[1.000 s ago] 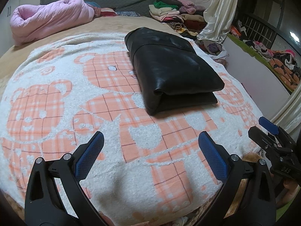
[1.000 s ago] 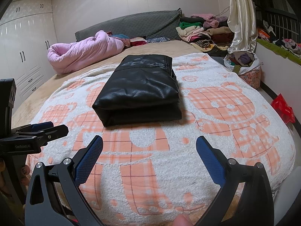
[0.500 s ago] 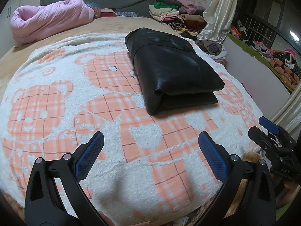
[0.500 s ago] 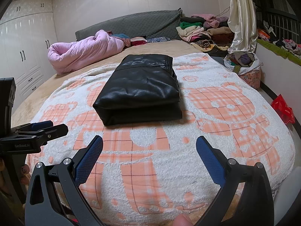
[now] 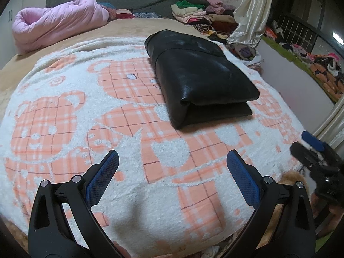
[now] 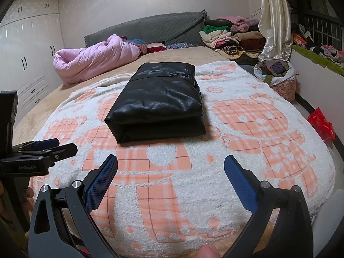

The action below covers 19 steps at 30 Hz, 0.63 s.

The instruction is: Fold large clothes

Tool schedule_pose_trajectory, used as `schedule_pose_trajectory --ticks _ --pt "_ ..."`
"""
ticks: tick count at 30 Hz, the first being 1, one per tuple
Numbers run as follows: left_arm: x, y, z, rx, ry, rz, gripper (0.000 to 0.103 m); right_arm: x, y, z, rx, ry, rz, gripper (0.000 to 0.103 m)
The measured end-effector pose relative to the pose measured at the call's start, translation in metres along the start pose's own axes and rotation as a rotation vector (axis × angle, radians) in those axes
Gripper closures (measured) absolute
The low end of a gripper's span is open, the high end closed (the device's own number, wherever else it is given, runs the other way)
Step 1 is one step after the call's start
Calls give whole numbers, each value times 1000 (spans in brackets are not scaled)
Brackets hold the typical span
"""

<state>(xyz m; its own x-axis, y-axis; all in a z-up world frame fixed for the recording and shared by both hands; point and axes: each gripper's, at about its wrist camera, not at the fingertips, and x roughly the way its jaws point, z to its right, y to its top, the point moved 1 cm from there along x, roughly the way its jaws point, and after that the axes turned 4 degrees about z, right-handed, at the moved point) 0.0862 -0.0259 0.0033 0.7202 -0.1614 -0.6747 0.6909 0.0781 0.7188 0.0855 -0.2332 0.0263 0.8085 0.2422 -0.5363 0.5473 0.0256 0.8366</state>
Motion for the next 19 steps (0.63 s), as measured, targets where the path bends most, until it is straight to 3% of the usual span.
schedule_pose_trajectory --ticks 7,11,15,19 --pt "2 -4 0 3 -6 -18 9 -4 1 3 4 -13 2 4" --pt "4 -3 -12 -45 3 -32 9 -11 -1 15 30 -37 15 4" --pt "8 6 -56 -159 14 -62 9 -28 -3 65 129 -142 47 4" --pt "-10 25 -156 -315 117 -7 9 -59 -21 178 291 -446 78 4"
